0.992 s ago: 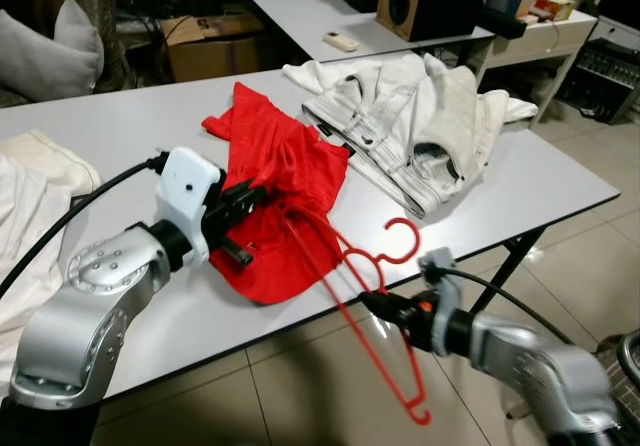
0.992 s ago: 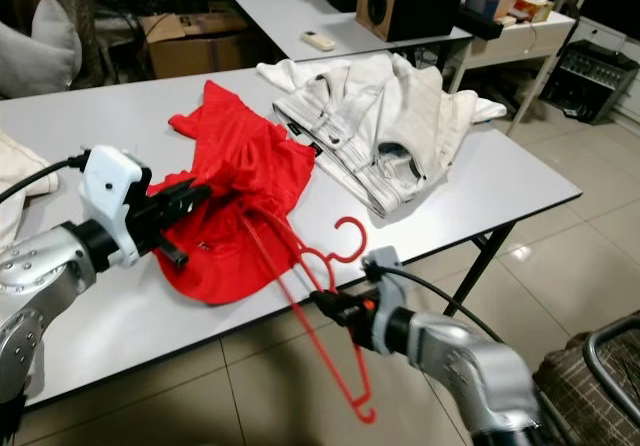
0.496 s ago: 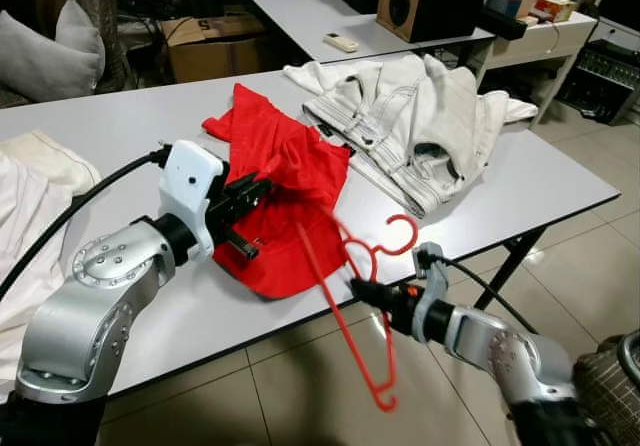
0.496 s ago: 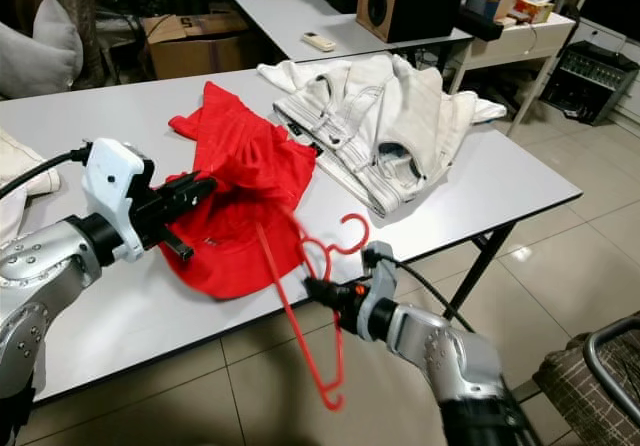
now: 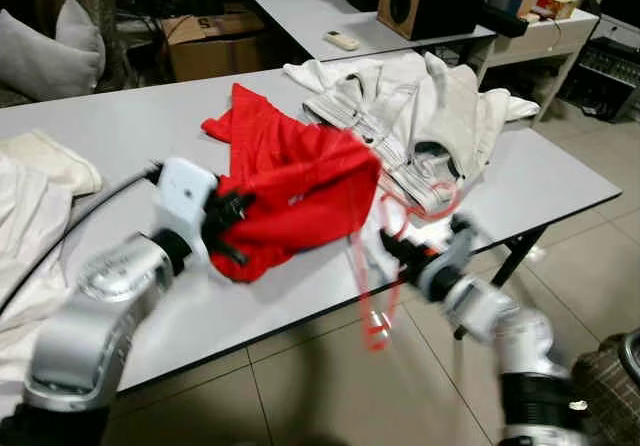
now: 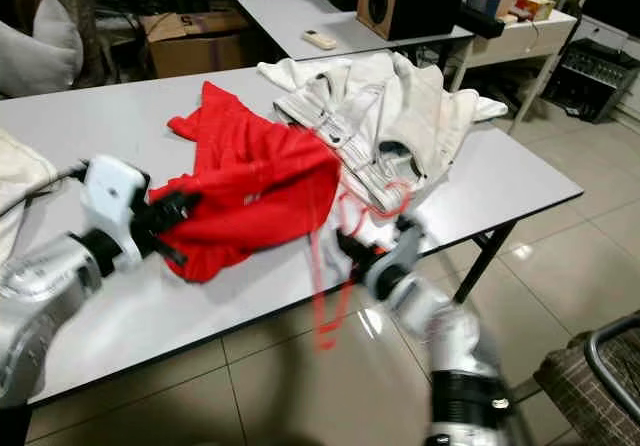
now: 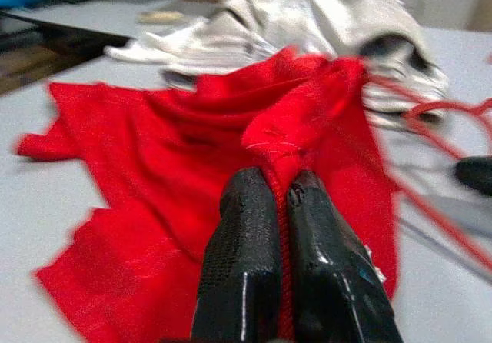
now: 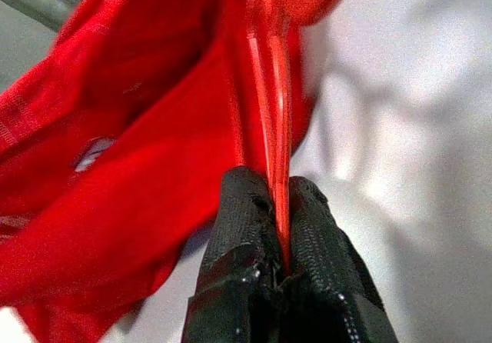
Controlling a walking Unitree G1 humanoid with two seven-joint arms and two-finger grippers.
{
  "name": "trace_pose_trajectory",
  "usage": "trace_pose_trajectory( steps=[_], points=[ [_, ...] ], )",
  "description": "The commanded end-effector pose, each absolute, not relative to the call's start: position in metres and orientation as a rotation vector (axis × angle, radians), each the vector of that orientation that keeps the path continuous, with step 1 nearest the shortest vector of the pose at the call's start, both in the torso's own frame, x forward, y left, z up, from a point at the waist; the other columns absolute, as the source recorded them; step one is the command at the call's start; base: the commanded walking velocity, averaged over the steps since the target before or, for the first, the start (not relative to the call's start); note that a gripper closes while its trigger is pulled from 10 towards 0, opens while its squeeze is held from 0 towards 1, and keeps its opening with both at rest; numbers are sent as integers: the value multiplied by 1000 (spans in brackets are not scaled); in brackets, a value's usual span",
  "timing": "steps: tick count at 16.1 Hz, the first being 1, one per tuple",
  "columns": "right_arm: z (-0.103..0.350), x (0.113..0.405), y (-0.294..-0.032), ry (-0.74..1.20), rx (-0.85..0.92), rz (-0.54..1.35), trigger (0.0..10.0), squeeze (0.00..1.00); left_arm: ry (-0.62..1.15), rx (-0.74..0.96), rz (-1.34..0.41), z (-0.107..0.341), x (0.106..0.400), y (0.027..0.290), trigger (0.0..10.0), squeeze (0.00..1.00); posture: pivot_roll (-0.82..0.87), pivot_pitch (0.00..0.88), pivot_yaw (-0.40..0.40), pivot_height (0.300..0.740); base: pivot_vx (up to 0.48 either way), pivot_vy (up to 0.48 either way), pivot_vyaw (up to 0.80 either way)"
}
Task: Hang hanger
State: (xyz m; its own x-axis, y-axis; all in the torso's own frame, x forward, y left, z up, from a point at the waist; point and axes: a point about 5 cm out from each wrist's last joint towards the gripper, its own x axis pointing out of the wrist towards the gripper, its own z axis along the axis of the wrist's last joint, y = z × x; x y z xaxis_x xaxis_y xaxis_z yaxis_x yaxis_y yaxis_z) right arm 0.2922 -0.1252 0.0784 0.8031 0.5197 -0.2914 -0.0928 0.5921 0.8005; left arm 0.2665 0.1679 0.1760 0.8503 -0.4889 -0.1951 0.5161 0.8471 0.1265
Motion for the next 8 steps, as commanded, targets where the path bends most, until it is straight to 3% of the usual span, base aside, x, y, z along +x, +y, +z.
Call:
trace_pose_trajectory(
  steps=[1, 6, 8],
  points=[
    [79, 295, -125, 546, 934, 346, 10000, 0, 147, 225, -586, 175, 263, 160, 0, 0, -36, 0, -16, 740, 0, 0, 0],
    [86, 312, -108, 549, 1175, 307, 10000, 0, 106, 358, -733, 171, 253, 146, 0, 0, -22, 0, -18, 740, 0, 0, 0],
    [97, 325, -101, 494, 1385, 290, 10000, 0, 127, 427, -839, 163, 243, 139, 0, 0, -4, 0, -34, 740, 0, 0, 0]
  ],
)
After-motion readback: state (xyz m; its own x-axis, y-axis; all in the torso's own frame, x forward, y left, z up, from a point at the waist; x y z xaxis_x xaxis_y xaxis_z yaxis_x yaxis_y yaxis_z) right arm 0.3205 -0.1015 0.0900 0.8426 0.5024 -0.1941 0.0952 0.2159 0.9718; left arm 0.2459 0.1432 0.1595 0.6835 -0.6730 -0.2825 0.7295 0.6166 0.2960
